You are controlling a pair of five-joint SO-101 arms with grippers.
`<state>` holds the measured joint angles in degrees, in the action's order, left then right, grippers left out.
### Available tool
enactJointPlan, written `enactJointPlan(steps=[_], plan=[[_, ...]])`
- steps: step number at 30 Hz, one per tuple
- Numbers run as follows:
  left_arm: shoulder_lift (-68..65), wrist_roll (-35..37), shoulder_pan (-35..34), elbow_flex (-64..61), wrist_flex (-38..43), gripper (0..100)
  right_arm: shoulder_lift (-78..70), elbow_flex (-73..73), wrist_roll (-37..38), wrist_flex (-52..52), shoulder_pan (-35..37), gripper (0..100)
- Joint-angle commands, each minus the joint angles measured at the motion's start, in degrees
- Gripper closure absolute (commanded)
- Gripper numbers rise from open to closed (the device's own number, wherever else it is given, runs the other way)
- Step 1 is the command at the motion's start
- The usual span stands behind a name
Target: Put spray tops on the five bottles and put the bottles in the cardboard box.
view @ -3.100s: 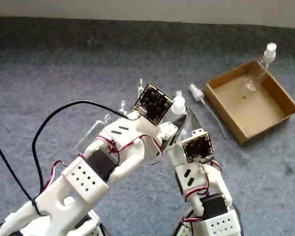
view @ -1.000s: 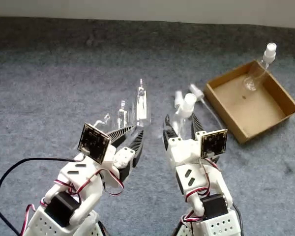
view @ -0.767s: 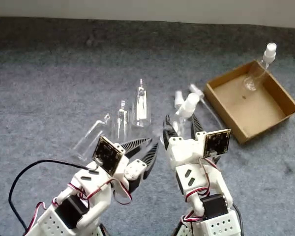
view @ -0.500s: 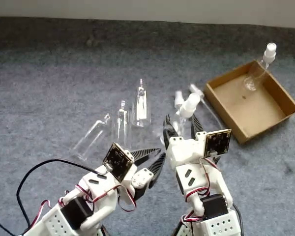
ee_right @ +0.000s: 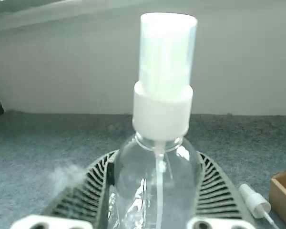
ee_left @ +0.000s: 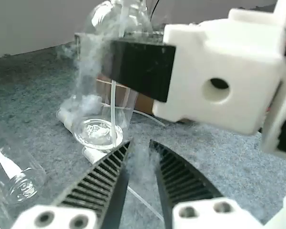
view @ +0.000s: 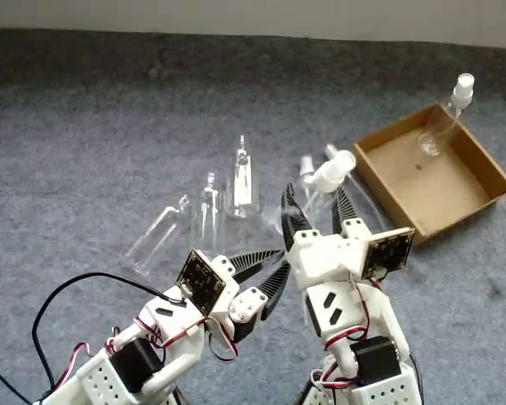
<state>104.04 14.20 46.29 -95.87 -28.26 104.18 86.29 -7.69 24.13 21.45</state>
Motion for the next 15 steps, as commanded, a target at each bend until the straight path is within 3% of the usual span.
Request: enactJointPlan(steps=[1,7,15], plan=[[0.6,1.0,0.7,-1.1,1.5,100,-5.1,-8.4,2.8,1.0,0.7,86.8],[0.6,1.0,0.7,-1.1,1.7,100,-15.3,-17.5,2.8,2.5,1.5,86.8],[0.6,0.9,0.7,-1.1,1.7,100,-19.2,-21.4,2.9,2.7,14.5,86.8]])
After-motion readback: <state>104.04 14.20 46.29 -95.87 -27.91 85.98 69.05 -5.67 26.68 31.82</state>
